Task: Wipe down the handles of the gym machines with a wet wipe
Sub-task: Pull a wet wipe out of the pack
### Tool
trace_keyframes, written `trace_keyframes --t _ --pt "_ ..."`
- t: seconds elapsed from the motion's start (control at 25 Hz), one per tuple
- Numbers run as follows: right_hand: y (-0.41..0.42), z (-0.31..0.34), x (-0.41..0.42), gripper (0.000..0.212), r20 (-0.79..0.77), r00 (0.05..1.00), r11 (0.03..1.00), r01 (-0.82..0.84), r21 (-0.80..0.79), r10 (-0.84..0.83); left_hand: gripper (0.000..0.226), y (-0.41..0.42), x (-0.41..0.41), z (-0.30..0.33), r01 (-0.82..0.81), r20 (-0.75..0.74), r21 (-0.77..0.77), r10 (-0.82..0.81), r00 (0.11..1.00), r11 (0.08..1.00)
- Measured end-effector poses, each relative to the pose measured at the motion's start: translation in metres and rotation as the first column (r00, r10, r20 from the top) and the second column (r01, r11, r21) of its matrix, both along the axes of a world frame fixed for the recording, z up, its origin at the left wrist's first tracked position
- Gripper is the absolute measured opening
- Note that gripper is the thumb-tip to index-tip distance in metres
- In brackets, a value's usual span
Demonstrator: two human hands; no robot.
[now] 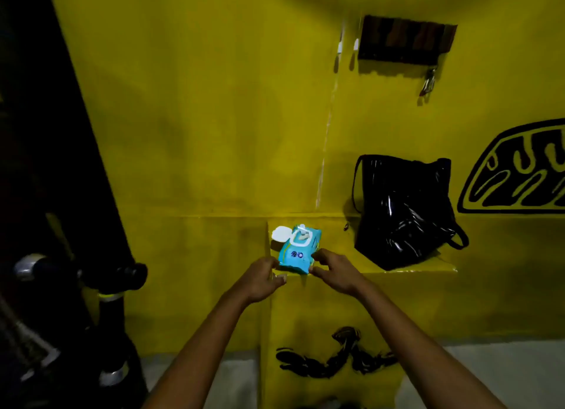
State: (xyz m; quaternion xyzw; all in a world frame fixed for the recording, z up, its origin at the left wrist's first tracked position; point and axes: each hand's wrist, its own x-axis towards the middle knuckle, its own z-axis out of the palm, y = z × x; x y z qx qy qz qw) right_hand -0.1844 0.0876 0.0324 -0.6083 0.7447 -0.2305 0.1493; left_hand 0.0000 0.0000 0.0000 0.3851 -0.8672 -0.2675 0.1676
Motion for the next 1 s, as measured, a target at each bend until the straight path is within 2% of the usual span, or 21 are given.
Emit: trace_keyframes --t 0.44,0.68,0.84,1.0 --pt "-0.13 -0.023 -0.072 0.038 -0.057 0.998 0.999 0.007 0.031 -0.005 0.056 -0.101 -0.076 -0.036 -0.014 -0.054 0.104 0.02 0.998 0.995" --pt "-0.186 -0.044 -0.092 0.037 -0.119 0.993 0.999 0.0 0.033 0.003 0.061 -0.123 -0.104 -0.056 -0.058 0.008 0.104 0.057 0.998 0.993" --pt "-0.204 -0.051 -0.099 0.029 -0.161 0.986 0.998 -0.022 0.053 0.03 0.041 -0.13 -0.109 -0.064 -0.087 -0.02 0.044 0.088 0.996 0.995" --pt "-0.209 -0.045 -0.103 0.017 -0.148 0.987 0.998 -0.051 0.036 0.056 0.04 -0.133 -0.11 -0.068 -0.096 -0.041 0.004 0.096 0.995 0.995"
